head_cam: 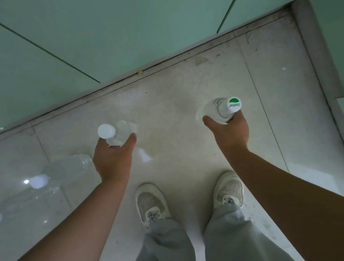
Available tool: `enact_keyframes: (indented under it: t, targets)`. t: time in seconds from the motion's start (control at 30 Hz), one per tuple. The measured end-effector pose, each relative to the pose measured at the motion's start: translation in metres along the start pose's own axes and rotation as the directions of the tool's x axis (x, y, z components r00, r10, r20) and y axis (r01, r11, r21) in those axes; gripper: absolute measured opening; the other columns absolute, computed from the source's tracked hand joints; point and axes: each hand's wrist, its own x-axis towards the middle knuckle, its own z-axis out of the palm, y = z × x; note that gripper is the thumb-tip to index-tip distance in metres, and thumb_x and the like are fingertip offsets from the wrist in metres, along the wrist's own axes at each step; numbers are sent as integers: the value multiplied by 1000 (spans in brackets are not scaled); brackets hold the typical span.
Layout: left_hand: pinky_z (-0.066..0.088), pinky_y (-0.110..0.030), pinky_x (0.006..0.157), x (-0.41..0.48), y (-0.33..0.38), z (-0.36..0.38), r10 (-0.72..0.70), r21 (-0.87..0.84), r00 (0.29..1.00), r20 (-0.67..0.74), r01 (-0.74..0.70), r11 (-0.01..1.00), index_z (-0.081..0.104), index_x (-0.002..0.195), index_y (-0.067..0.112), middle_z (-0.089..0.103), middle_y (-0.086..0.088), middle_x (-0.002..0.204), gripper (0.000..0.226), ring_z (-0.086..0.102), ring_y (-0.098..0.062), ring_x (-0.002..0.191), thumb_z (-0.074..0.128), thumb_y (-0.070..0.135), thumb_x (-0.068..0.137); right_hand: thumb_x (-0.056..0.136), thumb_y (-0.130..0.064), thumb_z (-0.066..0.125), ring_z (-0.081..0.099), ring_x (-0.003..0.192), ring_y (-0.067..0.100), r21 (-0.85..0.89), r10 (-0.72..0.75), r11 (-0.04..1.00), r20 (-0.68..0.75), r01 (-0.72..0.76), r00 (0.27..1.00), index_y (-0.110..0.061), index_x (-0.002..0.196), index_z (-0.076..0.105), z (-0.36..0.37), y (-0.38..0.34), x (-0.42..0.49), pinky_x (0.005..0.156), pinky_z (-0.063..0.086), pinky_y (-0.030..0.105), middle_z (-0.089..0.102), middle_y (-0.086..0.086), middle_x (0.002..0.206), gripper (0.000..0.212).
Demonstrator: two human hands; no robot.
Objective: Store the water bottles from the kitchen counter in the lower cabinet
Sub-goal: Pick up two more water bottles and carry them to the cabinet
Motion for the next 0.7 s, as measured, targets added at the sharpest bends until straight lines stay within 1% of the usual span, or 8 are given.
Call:
enact_keyframes:
  t: [0.07, 0.17, 0.23, 0.33, 0.47, 0.57, 0.63, 0.7]
  targets:
    - [44, -17, 75, -25, 9, -25, 18, 17, 999, 27, -19, 1000, 68, 109, 21, 71, 8, 99, 45, 66, -12, 93, 85, 44, 74, 67, -43, 86, 64, 96, 12, -4, -1, 1000, 22, 1, 1000, -29, 118, 59, -16, -10, -30, 79, 50, 25, 67, -10, 106, 60]
    - [48, -28, 78, -64, 32, -72, 55, 54, 998, 34, -57, 997, 68, 101, 22, 72, 6, 95, 44, 67, -15, 91, 87, 47, 69, 67, -41, 88, 62, 96, 11, 24, 20, 999, 51, -21, 999, -34, 111, 57, -47, -41, -82, 84, 50, 28, 65, -13, 104, 54]
    - [45, -28, 78, -92, 60, -106, 104, 91, 994, 41, -107, 990, 68, 101, 19, 70, 4, 96, 44, 65, -18, 91, 89, 42, 70, 68, -38, 89, 62, 94, 10, 57, 33, 998, 63, -36, 997, -35, 108, 56, -76, -67, -119, 81, 48, 26, 65, -15, 100, 51]
    - [45, -28, 77, -136, 107, -162, 176, 146, 983, 54, -182, 972, 68, 106, 17, 70, 0, 100, 52, 63, -21, 92, 89, 44, 67, 69, -32, 89, 66, 92, 4, 89, 21, 996, 99, -30, 995, -30, 107, 62, -125, -112, -179, 76, 49, 21, 69, -13, 101, 46]
    - [45, -29, 74, -197, 177, -243, 327, 152, 942, 71, -335, 930, 67, 103, 15, 70, -2, 98, 51, 65, -24, 90, 90, 43, 67, 72, -30, 89, 66, 100, 11, 60, -82, 995, 127, 75, 988, -22, 114, 64, -201, -188, -255, 87, 51, 25, 70, -12, 101, 49]
    - [52, -34, 74, -239, 223, -299, 417, 111, 904, 93, -426, 898, 66, 97, 18, 71, -1, 91, 49, 66, -26, 84, 88, 48, 66, 69, -38, 89, 64, 100, 13, 28, -194, 981, 104, 192, 975, -24, 111, 64, -255, -241, -307, 85, 51, 29, 69, -13, 99, 52]
    - [49, -32, 74, -268, 252, -333, 481, 77, 873, 77, -486, 871, 65, 95, 18, 68, 4, 90, 48, 61, -21, 81, 89, 47, 66, 66, -41, 90, 66, 95, 10, 31, -256, 967, 98, 254, 962, -27, 107, 65, -289, -276, -339, 81, 53, 26, 71, -12, 96, 50]
    - [42, -29, 73, -299, 279, -367, 546, 48, 836, 41, -548, 835, 63, 93, 18, 61, 7, 86, 46, 54, -15, 80, 92, 42, 65, 66, -36, 91, 67, 86, -2, 63, -293, 956, 108, 287, 950, -33, 94, 65, -323, -310, -368, 76, 52, 20, 72, -17, 89, 39]
